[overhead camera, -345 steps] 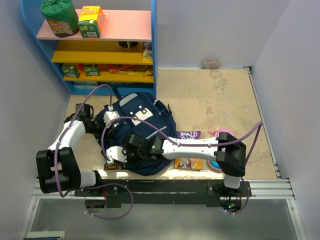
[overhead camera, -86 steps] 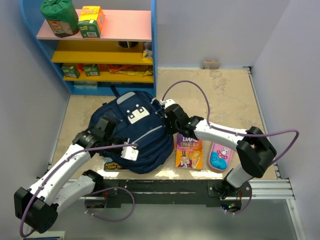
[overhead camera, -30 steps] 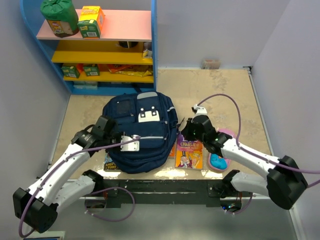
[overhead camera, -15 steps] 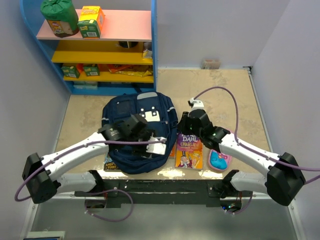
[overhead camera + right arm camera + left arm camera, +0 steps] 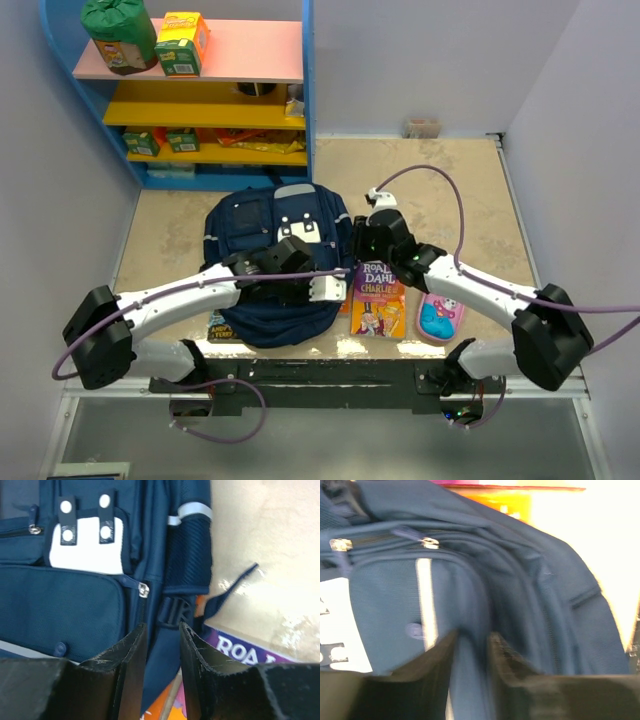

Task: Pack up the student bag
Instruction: Unzip the student bag at the center of the board.

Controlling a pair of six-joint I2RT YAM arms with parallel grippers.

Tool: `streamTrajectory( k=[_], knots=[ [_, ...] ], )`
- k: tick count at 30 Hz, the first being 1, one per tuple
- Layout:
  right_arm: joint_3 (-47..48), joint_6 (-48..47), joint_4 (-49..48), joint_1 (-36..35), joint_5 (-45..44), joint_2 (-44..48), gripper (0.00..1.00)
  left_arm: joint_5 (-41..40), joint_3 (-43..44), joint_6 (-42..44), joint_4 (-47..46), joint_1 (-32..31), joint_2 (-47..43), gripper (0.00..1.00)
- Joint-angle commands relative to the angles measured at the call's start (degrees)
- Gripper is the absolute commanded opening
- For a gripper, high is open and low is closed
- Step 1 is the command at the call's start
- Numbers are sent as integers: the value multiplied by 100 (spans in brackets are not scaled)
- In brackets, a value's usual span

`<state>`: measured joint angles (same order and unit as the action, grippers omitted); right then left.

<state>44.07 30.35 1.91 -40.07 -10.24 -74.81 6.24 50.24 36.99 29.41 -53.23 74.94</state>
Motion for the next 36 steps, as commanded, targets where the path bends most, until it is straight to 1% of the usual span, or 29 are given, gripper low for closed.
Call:
streamTrajectory(
  k=[1,2,7,10,11,13,14,16,17,22,27,30,36],
  knots=[
    [566,-231,-674,44,434,-436,36,-158,-198,-210,-568,6,-31,4],
    [637,-249,-701,61,522,-534,36,-263,-251,-288,-577,15,-101,0],
    [1023,-161,-1017,70,1015,-1306,36,-211,-312,-394,-322,85,-479,0],
    [1173,-134,-1026,70,1199,-1633,37,-202,-365,-421,-164,103,-857,0],
    [1165,-91,-1044,70,1287,-1773,38,-237,-400,-412,-190,129,-1180,0],
    [1051,-21,-1148,70,1314,-1827,38,-229,-636,-290,-269,138,-1594,0],
    [981,32,-1184,70,1314,-1810,38,-229,-734,-280,-365,138,-1970,0],
    [832,85,-1237,70,1288,-1757,38,-211,-936,-280,-322,155,-2210,0],
    [796,94,-1220,61,1270,-1739,38,-176,-972,-280,-156,155,-2307,0],
    [453,164,-1255,79,1138,-1493,39,-106,-1297,-342,-66,155,-2501,0],
    [164,191,-1255,70,1270,-1432,39,-158,-1359,-281,-93,155,-2484,0],
    [-100,322,-1587,70,1410,-1388,39,-106,-1394,-201,-84,173,-2537,0],
    [109,358,-1747,70,1499,-1528,39,342,-1429,62,21,322,-2510,0]
  ],
)
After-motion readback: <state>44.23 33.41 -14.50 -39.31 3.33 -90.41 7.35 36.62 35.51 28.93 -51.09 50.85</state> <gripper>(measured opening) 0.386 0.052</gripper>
